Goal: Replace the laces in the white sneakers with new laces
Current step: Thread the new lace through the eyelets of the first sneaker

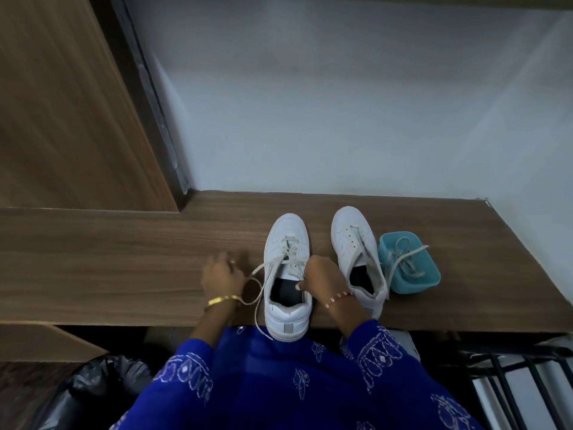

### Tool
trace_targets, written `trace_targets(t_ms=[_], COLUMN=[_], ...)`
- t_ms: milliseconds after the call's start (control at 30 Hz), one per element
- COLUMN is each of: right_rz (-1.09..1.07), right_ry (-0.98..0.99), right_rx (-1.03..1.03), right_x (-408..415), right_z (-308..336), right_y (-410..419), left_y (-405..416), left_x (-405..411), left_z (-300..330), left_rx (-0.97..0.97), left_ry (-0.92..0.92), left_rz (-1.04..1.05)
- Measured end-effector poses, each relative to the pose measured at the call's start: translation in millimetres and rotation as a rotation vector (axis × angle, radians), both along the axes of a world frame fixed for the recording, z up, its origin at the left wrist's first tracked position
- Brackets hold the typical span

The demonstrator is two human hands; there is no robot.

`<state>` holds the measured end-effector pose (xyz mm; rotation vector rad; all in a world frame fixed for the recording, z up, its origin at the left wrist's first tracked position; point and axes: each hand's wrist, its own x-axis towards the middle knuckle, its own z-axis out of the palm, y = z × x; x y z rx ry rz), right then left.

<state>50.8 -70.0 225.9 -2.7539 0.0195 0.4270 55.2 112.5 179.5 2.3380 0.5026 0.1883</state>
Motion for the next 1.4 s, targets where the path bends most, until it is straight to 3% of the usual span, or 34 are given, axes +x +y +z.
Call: trace_targets(t_ms=[133,200,267,367,533,600,700,767,833,933,1000,1167,1300,1400], right_rz=[0.005,0.005,0.002,-0.002,-0.036,-0.050,-0.054,-0.050,-0.042,-0.031,-0.021,-0.015,-0.016,-0.022], right_ry=[-0.043,-0.059,-0.042,-0.029,-0.008,-0.008,-0.006,-0.011,-0.026,-0.040,-0.037,-0.052,-0.053,-0.041], right_rx=[-0.040,-0.051,-0.049,-0.051,-0.024,-0.002,0.010,0.004,-0.009,-0.036,-0.048,-0.050,-0.048,-0.048], right_x=[-4.4,-6.6,-7.0,-5.7,-3.9,-3.9,-4.2,-4.7,-5.1,-5.9,-6.2,-7.3,-6.8,-7.0], right_z=[0.0,-2.5,-3.0,-2.3,-2.1,-1.8,-1.7,-1.2,-2.0,-2.9,-3.1,-3.2,-3.7,-3.6], right_y=[2.3,3.5,3.7,3.8,2.2,0.7,-0.2,0.4,1.9,3.7,4.1,2.9,2.8,2.8], left_y=[-40.0,-46.0,-44.3,-36.5,-8.9,9.1,21.3,19.4,13.7,-3.5,-17.5,-42.5,-41.8,-36.8], left_x=[-14.2,-12.6,-10.4,-8.2,3.5,7.5,11.1,12.6,10.9,3.6,-0.9,-8.9,-9.6,-6.3], left_z=[9.3,8.9,9.2,16.2,35.4,39.0,38.0,31.4,25.2,20.8,20.2,11.1,9.2,12.3], left_rx=[0.184,0.201,0.061,-0.317,-1.538,-1.630,-1.489,-1.237,-0.780,0.062,0.339,0.217,0.096,-0.207], left_ry=[-0.194,-0.185,-0.134,-0.091,-0.127,-0.152,-0.217,-0.168,-0.075,0.149,0.184,-0.054,-0.137,-0.106], left_rz=[-0.335,-0.352,-0.286,-0.140,0.347,0.494,0.569,0.522,0.337,-0.087,-0.203,-0.396,-0.333,-0.188])
